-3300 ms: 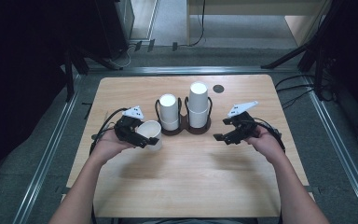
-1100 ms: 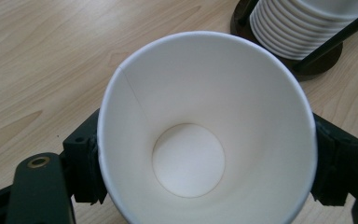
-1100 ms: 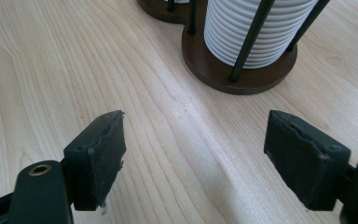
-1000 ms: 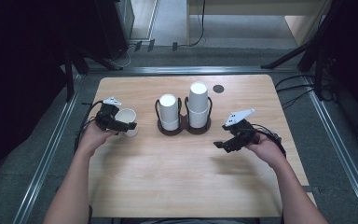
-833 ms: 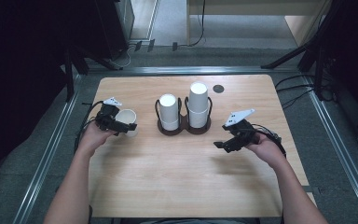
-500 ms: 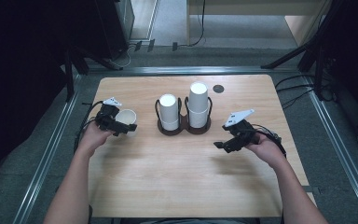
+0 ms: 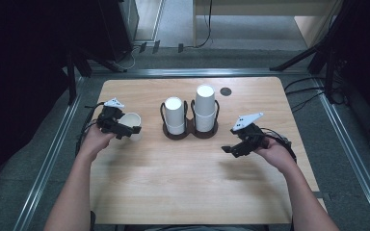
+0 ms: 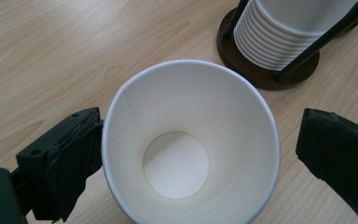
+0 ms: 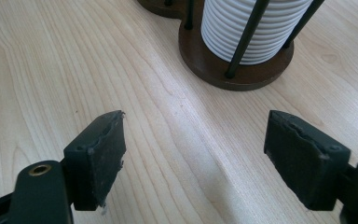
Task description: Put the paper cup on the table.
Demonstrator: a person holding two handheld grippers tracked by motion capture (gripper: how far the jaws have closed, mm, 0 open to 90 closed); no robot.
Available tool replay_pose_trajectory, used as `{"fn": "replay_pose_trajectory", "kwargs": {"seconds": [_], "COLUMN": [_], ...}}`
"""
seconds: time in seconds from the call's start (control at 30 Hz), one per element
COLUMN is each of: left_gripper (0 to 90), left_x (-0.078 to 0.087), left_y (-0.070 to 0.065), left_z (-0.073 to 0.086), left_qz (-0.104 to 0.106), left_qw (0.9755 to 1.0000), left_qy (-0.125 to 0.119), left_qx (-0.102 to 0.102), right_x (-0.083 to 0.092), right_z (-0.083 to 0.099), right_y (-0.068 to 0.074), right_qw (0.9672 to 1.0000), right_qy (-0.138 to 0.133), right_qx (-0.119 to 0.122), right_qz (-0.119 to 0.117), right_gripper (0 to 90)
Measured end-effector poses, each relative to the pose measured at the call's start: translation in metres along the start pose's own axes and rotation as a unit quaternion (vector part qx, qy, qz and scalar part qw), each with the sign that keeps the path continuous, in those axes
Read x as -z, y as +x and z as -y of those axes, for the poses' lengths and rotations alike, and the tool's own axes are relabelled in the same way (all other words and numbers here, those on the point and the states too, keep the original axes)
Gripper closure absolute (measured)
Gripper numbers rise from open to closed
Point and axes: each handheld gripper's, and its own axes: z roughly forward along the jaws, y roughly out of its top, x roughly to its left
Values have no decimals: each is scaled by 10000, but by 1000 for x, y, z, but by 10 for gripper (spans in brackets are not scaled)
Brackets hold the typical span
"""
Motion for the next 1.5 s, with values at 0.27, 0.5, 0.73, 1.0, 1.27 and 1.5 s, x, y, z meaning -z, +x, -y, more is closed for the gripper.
{"fn": "replay_pose_trajectory", "kwargs": {"seconds": [0.27,0.5,0.73,1.0,1.27,1.5], "left_gripper": [13,13,13,14,14,14], "left_x": [7,14,19,24,25,28], "left_y": [1,-3,-10,-27,-32,-46], "left_z": [0,-5,-10,-24,-28,-35], "left_qz": [20,-37,9,46,-4,141], "left_qw": [9999,9998,9997,9995,9992,9983], "left_qy": [-62,-199,-224,-223,-214,-277], "left_qx": [86,10,-49,-228,-332,-497], "right_x": [-1,-1,-1,-1,-1,-1], "right_z": [0,0,0,0,1,0], "right_y": [1,0,1,1,1,2], "right_qw": [10000,10000,10000,10000,9999,9999], "right_qy": [23,13,43,62,55,59], "right_qx": [37,34,50,58,70,71], "right_qz": [-19,-37,-41,-43,-67,-55], "right_gripper": [209,209,209,209,209,209]}}
